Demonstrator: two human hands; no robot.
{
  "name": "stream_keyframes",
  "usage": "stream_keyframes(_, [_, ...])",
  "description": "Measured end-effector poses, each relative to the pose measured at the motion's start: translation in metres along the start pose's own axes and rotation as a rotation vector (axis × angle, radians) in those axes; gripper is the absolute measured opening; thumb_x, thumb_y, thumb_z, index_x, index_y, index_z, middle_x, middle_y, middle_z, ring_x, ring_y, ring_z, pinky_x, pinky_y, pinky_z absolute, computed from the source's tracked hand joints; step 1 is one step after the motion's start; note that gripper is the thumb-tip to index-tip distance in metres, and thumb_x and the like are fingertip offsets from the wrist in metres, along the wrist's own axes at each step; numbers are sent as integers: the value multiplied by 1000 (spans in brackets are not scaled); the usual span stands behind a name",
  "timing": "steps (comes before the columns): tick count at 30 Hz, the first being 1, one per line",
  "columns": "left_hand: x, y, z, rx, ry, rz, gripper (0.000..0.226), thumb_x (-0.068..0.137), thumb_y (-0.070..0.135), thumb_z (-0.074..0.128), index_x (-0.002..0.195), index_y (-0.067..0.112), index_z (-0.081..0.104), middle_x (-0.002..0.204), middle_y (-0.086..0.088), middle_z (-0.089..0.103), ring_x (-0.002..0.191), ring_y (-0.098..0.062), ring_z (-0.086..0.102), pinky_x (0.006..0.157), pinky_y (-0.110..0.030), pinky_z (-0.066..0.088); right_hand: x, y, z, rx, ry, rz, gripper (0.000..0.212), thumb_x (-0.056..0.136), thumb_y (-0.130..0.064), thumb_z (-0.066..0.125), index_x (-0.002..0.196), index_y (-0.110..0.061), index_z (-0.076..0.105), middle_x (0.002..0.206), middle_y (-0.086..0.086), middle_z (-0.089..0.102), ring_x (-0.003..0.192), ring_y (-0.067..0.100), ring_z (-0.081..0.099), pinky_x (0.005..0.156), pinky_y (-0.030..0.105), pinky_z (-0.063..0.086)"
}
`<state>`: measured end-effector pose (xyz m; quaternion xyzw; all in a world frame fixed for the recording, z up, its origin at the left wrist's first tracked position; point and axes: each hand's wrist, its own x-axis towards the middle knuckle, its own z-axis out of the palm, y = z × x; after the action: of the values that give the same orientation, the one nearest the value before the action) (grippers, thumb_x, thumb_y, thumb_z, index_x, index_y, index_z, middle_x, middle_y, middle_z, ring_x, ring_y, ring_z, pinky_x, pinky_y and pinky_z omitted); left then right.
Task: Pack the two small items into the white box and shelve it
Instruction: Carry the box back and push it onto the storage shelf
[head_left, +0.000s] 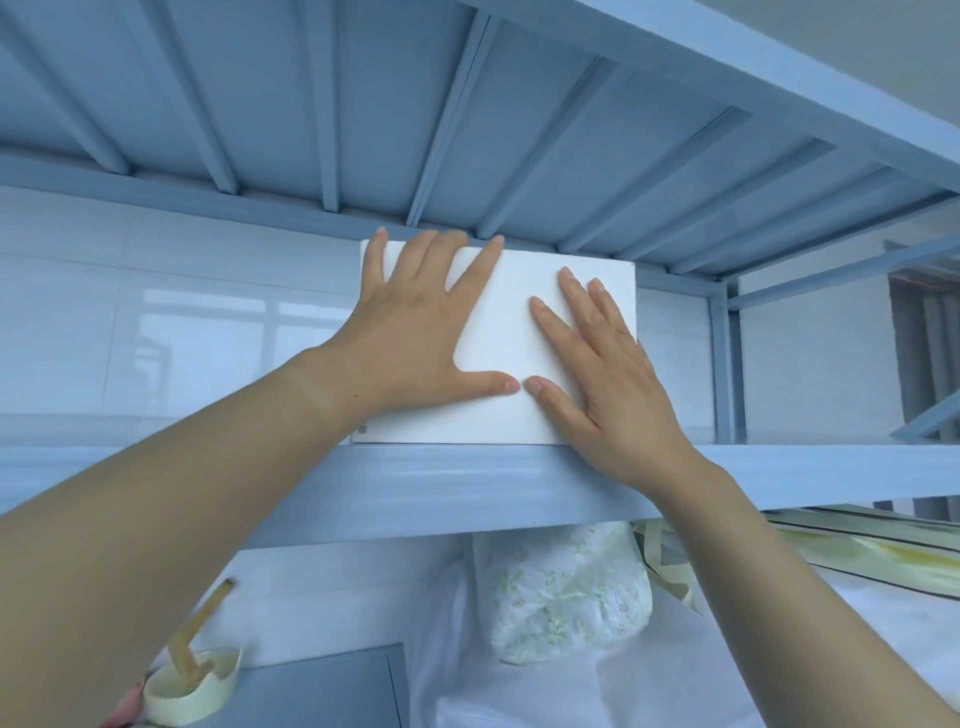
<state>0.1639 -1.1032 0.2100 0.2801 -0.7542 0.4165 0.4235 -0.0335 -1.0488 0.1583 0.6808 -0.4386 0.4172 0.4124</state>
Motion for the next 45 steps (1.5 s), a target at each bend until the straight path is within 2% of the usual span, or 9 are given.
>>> stream_keyframes(4, [-3,-12,-3,-11,-13,-14,117,53,90,32,146,25,3,140,-12,23,131,-18,11,110,-54,-1,4,0,6,157,-1,-37,58,90,-46,44,143,-37,23,157,-12,3,144,10,-5,112,56,19])
stream_keyframes(12, [-25,-54,-24,-2,-67,-5,132,36,93,45,144,27,8,135,-9,26,129,-16,12,108,-43,3,20,-39,20,263,-23,-38,67,87,-33,60,144,-29,26,158,-5,6,144,10,-2,116,34,9])
stream_keyframes(17, [-57,-106,-51,3,-87,-16,132,37,89,53,144,27,10,133,-7,26,127,-15,12,107,-40,2,38,-100,38,293,-31,-36,67,86,-32,61,144,-29,26,157,-7,6,144,8,-3,116,35,9])
stream_keyframes(23, [-102,-185,-89,2,-97,-16,128,38,86,58,143,27,15,134,-8,28,128,-21,18,107,-41,8,67,-188,66,298,-50,-41,68,87,-32,61,144,-30,24,155,-12,3,142,4,-6,114,29,5])
stream_keyframes(29, [-146,-258,-120,32,-107,-49,128,35,87,56,141,28,17,130,-7,31,125,-21,22,105,-41,12,96,-270,91,351,-105,-38,75,82,-29,66,144,-31,24,157,-9,1,140,0,-8,110,21,3])
stream_keyframes(36, [-186,-329,-146,61,-136,-101,133,28,92,52,140,29,18,130,-6,31,125,-20,21,105,-42,13,130,-339,118,430,-206,-62,82,80,-23,69,144,-38,20,156,-16,-6,137,-6,-11,107,17,1])
stream_keyframes(45, [-223,-400,-157,126,-147,-138,131,27,87,61,137,29,21,126,-7,33,124,-23,24,103,-43,14,171,-396,159,359,-383,-152,94,78,-19,72,145,-39,10,154,-12,-20,140,3,-17,110,24,4])
